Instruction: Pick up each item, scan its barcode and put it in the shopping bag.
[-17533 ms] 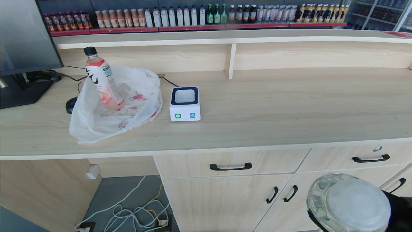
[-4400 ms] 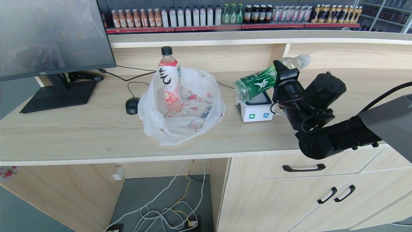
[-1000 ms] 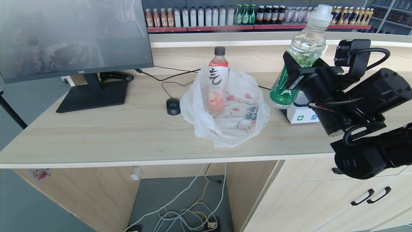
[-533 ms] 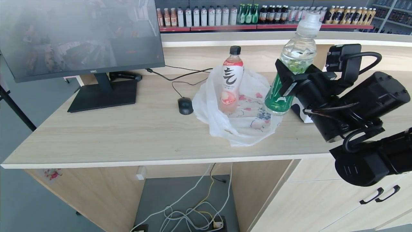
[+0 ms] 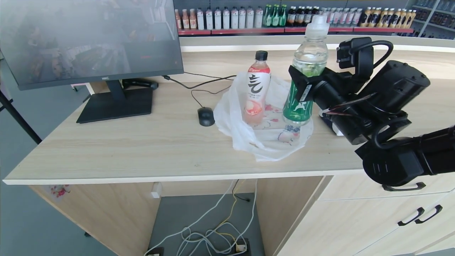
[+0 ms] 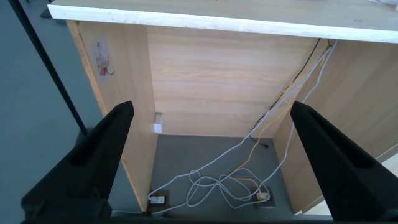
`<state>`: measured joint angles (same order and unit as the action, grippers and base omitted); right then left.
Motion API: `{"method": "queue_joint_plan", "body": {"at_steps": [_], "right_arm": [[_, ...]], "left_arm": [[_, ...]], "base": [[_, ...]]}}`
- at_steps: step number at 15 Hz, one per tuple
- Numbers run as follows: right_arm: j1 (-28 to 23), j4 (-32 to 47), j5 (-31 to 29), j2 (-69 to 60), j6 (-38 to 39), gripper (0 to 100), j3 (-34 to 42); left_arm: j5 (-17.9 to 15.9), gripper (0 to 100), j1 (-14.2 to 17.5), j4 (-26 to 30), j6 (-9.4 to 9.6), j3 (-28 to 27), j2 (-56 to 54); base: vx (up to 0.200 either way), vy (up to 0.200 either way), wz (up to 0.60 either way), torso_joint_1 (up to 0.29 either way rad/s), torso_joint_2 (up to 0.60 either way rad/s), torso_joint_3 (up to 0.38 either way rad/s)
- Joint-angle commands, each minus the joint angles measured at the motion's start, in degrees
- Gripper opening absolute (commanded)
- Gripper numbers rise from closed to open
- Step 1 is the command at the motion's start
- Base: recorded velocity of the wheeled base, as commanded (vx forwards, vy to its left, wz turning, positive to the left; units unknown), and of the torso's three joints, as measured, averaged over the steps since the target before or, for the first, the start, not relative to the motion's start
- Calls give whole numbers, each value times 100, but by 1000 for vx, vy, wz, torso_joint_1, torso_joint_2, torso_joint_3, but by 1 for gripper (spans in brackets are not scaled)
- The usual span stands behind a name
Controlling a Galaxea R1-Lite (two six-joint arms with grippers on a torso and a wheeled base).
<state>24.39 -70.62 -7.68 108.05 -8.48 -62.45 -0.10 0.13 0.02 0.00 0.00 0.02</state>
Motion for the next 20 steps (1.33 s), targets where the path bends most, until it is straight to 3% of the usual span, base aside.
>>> {"method": "queue_joint_plan", "body": {"at_steps": [1, 6, 20], "right_arm": [[4, 154, -5, 252, -4, 0, -426], [13, 233, -5, 903, 5, 0, -1120], [-189, 207, -23, 1729, 40, 0, -1814]], "left_arm": [[1, 100, 4, -2, 0, 0, -2], [1, 100, 4, -2, 0, 0, -2], [1, 100, 4, 6, 0, 0, -2]], "base": [[0, 0, 0, 0, 0, 0], [0, 0, 0, 0, 0, 0], [0, 0, 0, 0, 0, 0]]}}
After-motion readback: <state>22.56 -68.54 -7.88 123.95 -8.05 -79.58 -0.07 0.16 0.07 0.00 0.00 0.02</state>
